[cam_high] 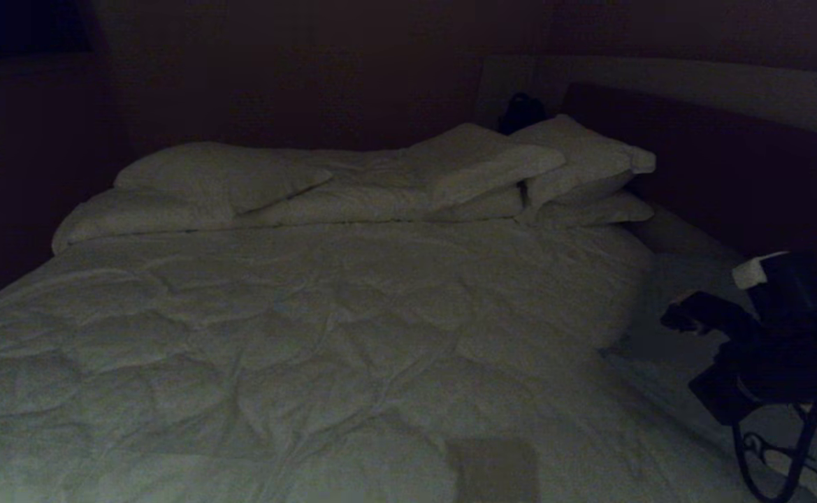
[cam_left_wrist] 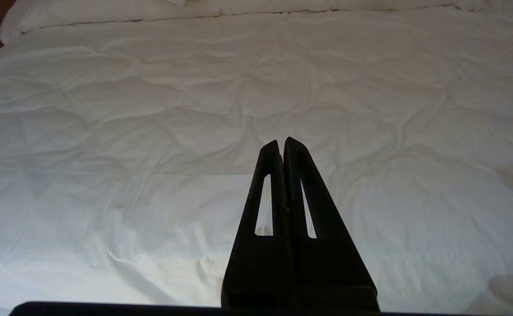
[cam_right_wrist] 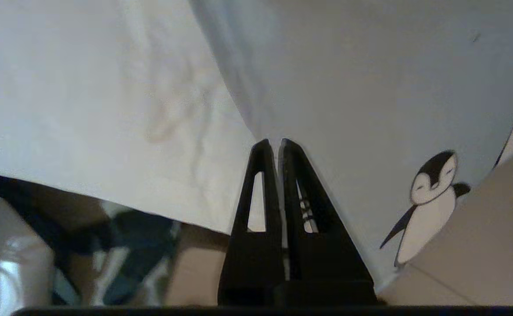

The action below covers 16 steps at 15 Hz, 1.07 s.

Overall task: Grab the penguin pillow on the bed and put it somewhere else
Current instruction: Place the pillow at the bedside

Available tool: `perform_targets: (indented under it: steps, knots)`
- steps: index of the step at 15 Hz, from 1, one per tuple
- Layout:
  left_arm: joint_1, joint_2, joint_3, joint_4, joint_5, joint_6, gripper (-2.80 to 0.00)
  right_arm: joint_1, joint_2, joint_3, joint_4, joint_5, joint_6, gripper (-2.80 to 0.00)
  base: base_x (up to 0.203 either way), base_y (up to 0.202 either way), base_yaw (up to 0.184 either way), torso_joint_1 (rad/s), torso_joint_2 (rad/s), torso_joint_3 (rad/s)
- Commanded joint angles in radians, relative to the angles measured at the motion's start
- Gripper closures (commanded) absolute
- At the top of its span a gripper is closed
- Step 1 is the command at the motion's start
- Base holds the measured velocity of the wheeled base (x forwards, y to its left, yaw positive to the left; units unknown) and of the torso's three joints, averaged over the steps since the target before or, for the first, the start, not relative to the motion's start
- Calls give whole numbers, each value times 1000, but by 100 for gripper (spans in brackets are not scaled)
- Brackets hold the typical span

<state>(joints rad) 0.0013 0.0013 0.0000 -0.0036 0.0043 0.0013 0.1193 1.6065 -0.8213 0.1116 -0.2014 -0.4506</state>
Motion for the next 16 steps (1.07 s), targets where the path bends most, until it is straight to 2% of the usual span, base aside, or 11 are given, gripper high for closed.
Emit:
perform_targets:
  steps: [1,7,10,14,16]
  knots:
    - [0,0,0,0,0,0,0,33,47,36,-98,-84,-5,-280,0,0,0,0,0,0]
    - [0,0,0,0,0,0,0,95,138,76,-216,-130,-10,-280,0,0,0,0,0,0]
    - [0,0,0,1,0,0,0,137,193,75,-242,-243,-33,-280,0,0,0,0,0,0]
    - [0,0,0,1,0,0,0,179,286,69,-303,-346,-58,-280,0,0,0,0,0,0]
    - [0,0,0,0,0,0,0,178,337,62,-387,-375,-70,-280,0,0,0,0,0,0]
